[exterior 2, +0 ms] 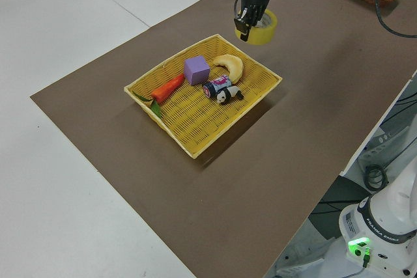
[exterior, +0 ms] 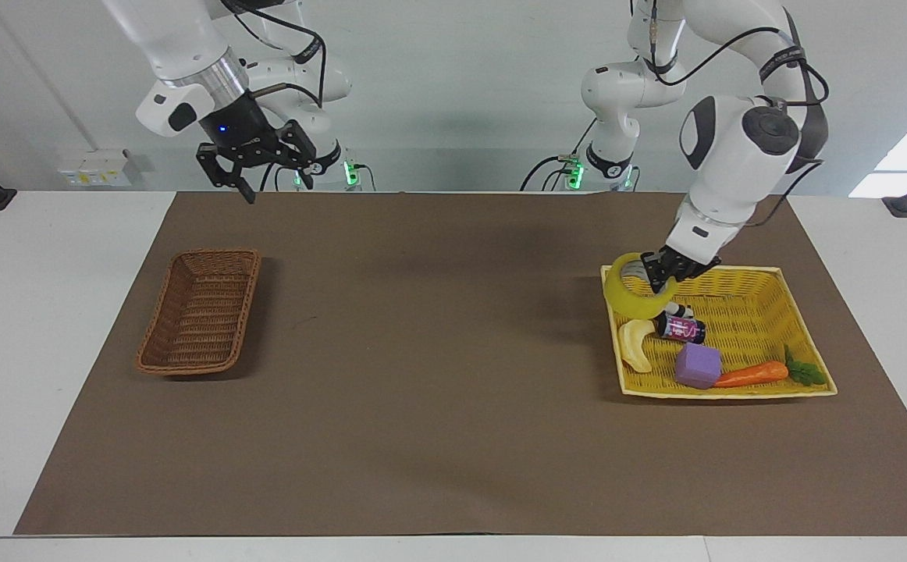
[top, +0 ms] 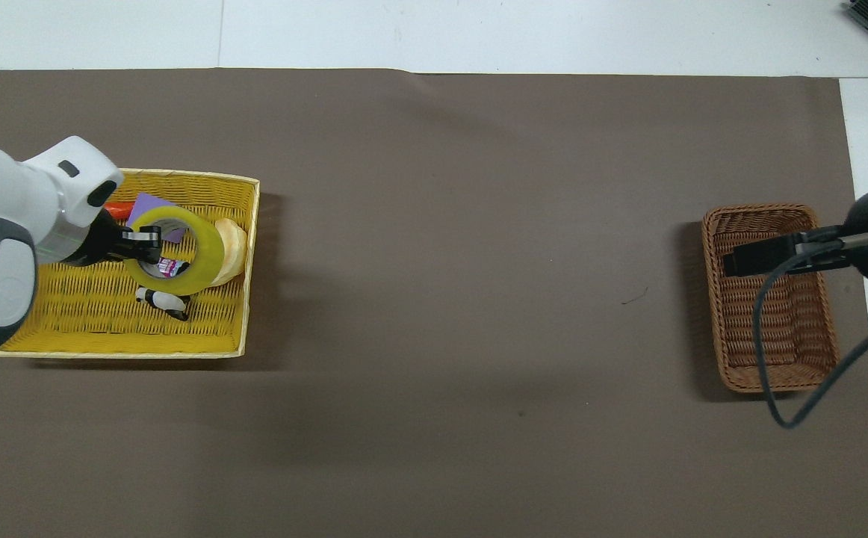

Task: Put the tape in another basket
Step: 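Lift the tape with the left gripper while the right gripper approaches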

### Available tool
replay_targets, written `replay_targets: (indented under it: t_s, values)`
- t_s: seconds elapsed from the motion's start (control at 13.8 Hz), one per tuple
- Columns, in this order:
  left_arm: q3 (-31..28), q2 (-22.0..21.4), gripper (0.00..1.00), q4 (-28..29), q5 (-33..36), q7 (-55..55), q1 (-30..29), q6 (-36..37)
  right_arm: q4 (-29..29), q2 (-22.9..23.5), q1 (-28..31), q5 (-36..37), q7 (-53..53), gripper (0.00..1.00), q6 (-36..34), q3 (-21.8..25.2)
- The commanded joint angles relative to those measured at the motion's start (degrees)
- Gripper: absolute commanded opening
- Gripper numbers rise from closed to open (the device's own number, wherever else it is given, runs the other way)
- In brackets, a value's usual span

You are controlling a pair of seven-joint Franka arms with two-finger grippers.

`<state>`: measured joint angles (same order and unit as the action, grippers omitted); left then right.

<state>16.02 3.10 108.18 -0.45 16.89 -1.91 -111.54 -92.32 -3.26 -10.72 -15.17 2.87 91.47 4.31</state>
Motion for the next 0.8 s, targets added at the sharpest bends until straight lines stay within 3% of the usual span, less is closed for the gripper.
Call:
replay_targets:
  t_s: [0.0,0.14,0.43,0.72]
  values:
    - [-0.4,-0.6,0.00,-1.5,-0.9,7.5,5.8,0.9,-1.6,0.4,-2.8,-5.3,5.1,1.00,4.0,-0.1]
    - [0.2,-0.6,0.00,-2.0,-1.9,10.6,8.2,0.5,-2.0,2.0,-3.3,-10.2,5.5,1.00,5.5,-0.1]
    - [3.4,-0.6,0.00,-1.7,-12.0,10.5,9.5,-3.1,-2.9,4.7,-5.4,-16.4,5.4,1.00,10.0,-0.1]
    - [8.2,-0.4,0.00,-1.4,-19.2,10.7,9.6,-8.6,-9.3,5.0,-9.7,-21.9,5.7,1.00,20.7,-0.1]
